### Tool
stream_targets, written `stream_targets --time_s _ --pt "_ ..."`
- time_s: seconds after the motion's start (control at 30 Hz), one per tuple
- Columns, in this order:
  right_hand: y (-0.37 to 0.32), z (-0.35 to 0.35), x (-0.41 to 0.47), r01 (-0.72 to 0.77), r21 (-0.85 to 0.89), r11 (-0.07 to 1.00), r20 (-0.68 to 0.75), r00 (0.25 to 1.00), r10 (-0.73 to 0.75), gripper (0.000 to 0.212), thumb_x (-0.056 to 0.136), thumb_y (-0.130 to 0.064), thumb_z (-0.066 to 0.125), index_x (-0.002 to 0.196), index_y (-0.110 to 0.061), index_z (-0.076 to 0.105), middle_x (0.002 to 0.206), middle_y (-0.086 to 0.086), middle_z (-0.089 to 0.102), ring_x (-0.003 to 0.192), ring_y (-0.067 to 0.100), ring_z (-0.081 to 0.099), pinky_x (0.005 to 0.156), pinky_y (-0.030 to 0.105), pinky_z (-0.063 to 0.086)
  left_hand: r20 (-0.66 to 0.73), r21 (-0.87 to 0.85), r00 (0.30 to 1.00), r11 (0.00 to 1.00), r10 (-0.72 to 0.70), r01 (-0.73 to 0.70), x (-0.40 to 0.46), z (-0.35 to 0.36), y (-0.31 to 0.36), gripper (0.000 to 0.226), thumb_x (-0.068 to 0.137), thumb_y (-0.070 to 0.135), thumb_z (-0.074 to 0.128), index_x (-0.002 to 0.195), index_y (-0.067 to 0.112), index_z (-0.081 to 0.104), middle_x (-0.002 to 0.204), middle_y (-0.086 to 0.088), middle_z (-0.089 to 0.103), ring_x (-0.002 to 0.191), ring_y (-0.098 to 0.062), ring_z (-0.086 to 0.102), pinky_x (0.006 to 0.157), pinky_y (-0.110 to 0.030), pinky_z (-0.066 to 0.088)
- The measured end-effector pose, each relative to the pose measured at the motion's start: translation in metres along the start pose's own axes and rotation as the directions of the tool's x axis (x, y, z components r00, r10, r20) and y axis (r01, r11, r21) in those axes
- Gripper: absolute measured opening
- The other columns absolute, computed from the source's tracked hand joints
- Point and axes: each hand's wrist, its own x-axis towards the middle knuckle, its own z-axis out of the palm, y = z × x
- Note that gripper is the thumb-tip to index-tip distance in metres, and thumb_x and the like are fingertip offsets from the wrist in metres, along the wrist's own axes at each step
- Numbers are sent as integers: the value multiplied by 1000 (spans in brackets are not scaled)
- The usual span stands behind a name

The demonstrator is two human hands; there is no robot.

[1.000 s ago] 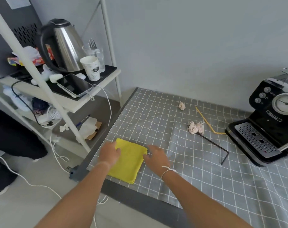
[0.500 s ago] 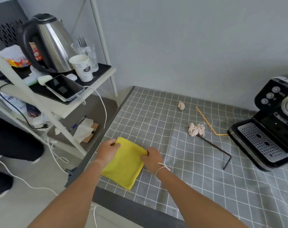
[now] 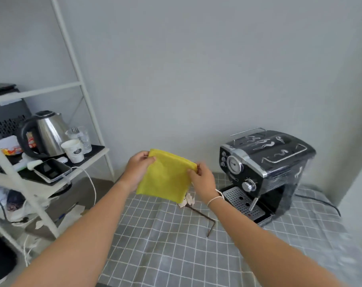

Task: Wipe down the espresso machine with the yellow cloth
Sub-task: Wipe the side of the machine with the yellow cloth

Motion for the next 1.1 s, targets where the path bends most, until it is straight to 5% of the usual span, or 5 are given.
stream_targets --time_s 0.2,0.5,0.7,0.83,1.1 --pt "-26 -149 -19 123 52 991 -136 984 -115 5 92 -15 53 97 -14 54 80 0 55 72 15 50 67 33 47 79 -62 988 989 136 -131 -43 115 92 11 90 11 55 83 16 62 77 -2 62 68 -14 57 55 -21 47" --pt "34 -318 -58 -17 -10 1000 -348 937 12 10 92 -18 55 101 -16 56 93 1 61 82 16 56 73 30 50 390 88 898 963 204 -257 -98 268 122 5 88 18 60 91 19 64 89 0 67 80 -16 64 67 -33 54" --pt "96 -351 -84 -207 -99 973 -414 898 149 10 87 -13 56 92 -13 64 97 13 62 80 26 56 69 27 39 559 264 816 901 148 -345 -121 318 102 6 86 17 62 90 12 63 77 5 62 67 -8 60 56 -21 53" --pt "118 -350 -90 -316 1 949 -483 831 277 12 91 -14 47 91 -20 57 78 4 57 69 28 56 68 41 53 619 371 775 822 129 -433 -122 335 77 10 83 20 64 86 9 63 74 2 58 66 -10 54 63 -25 52" --pt "119 -320 -75 -82 109 991 -583 802 130 12 92 -10 50 92 -21 57 76 -9 57 78 16 54 61 19 40 629 450 751 695 200 -561 -103 327 48 8 82 34 62 85 27 64 83 11 63 71 -3 55 67 -26 49"
